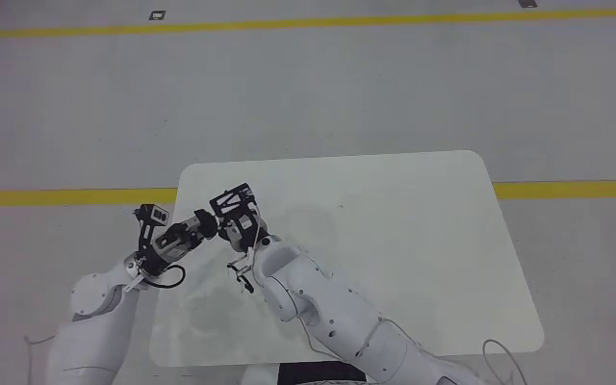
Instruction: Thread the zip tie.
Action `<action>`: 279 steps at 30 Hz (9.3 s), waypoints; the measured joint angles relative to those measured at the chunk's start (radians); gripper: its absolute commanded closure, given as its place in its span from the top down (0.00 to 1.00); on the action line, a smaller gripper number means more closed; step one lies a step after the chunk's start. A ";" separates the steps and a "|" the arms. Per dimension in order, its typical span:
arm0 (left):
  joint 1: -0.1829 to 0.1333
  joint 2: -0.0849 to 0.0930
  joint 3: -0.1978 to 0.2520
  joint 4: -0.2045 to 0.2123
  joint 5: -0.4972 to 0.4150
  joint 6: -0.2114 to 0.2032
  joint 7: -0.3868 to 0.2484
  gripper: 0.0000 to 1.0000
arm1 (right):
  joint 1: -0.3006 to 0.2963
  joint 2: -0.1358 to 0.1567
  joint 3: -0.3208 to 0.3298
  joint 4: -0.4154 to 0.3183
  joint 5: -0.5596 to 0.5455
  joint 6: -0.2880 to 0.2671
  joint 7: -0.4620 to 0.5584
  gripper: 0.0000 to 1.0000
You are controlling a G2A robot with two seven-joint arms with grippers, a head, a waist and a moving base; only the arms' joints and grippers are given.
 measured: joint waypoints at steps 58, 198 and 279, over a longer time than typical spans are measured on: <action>-0.015 0.018 0.028 0.018 -0.013 0.000 0.000 0.00 | -0.030 -0.026 0.046 0.013 -0.018 -0.098 0.016 0.00; -0.010 0.045 0.035 0.031 -0.773 0.680 -0.056 0.00 | 0.147 0.042 -0.197 0.175 -0.322 0.030 -0.359 0.36; -0.004 0.035 0.059 0.008 -0.767 0.680 -0.012 0.00 | 0.178 0.046 -0.251 0.166 -0.322 0.068 -0.348 0.18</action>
